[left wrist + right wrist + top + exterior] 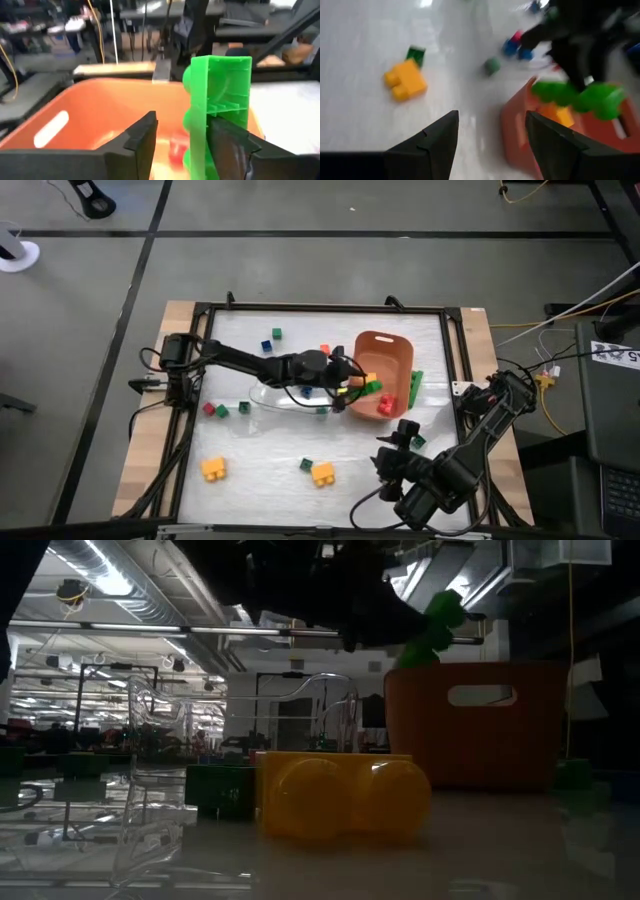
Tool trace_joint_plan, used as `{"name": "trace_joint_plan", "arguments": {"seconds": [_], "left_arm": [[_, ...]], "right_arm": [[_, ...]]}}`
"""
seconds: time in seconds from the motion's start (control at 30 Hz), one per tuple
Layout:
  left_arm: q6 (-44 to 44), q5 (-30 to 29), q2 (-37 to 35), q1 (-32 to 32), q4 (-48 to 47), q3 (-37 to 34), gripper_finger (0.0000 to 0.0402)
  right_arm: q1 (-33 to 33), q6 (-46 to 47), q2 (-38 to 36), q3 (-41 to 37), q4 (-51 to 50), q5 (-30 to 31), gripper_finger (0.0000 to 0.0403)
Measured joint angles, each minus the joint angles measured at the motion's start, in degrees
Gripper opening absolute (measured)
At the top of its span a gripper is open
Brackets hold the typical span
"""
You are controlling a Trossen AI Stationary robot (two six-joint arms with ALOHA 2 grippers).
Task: Sort blocks by size
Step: Put the big green game piece into the orange bin, then put the big yellow game piece into the orange bin
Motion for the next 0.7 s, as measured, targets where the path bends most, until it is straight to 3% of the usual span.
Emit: {"name": "trace_joint_plan", "arguments": {"seconds": [0.13,0.27,0.43,0.7], "left_arm": [[0.59,-0.02,-0.02,-0.58,-3.99,1.22,0.0152],[1.43,0.0,-0.09,-1.76,-4.16,1.28,0.0148],[1.87,-0.02,-3.11,-3.27,-8.99,1.28,0.015],[3.55,-0.02,-17.36,-7.55,-35.56,1.28,0.015]], "right_arm": [[-0.66,-0.05,0.0,0.0,-0.69,7.69,0.0231],[-3.42,-0.07,0.0,0.0,-3.82,9.79,0.0231],[-6.89,-0.51,0.0,0.0,-4.79,7.14,0.0231],[-7.07,-8.4,-0.05,-1.08,4.28,1.56,0.0231]]}}
